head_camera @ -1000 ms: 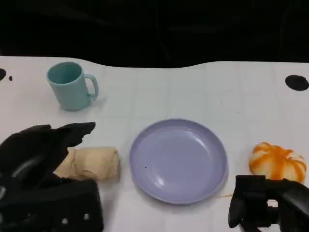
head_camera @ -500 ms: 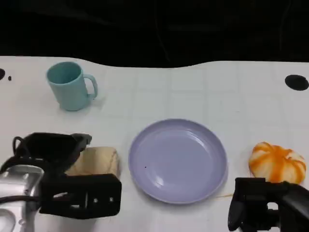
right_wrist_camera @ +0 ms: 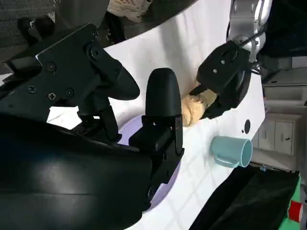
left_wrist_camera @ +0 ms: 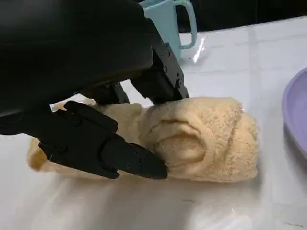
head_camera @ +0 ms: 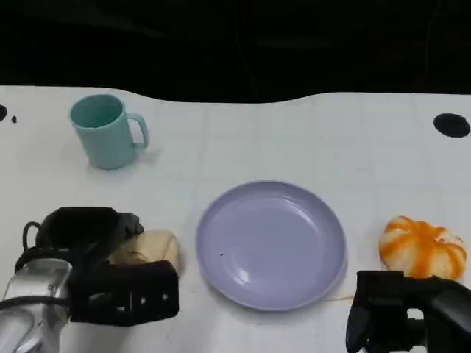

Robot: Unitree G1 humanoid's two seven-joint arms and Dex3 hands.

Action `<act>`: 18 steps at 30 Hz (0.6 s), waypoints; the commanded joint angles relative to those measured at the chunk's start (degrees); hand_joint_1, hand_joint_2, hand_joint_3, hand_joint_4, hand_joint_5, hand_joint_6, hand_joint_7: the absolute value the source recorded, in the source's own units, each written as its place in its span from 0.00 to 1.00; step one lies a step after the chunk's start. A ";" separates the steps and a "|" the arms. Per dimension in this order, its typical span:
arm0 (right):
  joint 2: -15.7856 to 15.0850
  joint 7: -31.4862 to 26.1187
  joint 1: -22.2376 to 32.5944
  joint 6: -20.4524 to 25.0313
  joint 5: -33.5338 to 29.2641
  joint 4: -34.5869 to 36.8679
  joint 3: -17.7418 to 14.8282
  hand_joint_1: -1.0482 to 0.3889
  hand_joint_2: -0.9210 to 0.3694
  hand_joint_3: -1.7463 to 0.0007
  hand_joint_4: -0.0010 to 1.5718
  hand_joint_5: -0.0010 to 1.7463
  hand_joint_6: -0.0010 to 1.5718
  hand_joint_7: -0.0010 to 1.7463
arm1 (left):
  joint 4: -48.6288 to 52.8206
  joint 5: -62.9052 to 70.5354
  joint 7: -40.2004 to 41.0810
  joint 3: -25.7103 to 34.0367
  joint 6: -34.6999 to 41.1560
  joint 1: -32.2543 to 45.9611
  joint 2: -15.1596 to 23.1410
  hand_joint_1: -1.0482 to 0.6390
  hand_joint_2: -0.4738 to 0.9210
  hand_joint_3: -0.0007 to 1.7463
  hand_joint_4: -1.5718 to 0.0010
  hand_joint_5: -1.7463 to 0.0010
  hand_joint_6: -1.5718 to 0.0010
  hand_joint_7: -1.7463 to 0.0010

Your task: Grasp the towel on the left side of the plate with the left hand and place it into the plate.

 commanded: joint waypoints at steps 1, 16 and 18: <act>-0.86 0.10 -0.18 -0.20 0.06 0.04 -0.28 0.65 0.35 0.29 0.47 0.98 0.42 0.83 | 0.28 -1.86 4.19 1.86 -2.66 2.74 0.69 0.45 1.00 0.17 0.55 0.01 0.61 0.16; -0.78 0.40 0.04 -0.58 0.39 0.37 -0.45 0.66 0.35 0.29 0.47 0.99 0.43 0.83 | -14.92 -2.97 8.49 6.45 -2.54 5.06 -1.49 0.48 0.78 0.45 0.42 0.00 0.61 0.00; -0.80 0.38 0.00 -0.38 0.44 0.32 -0.50 0.66 0.35 0.29 0.47 0.99 0.43 0.83 | -17.36 -2.64 7.86 6.16 -2.37 5.13 -2.22 0.47 0.73 0.51 0.42 0.00 0.60 0.00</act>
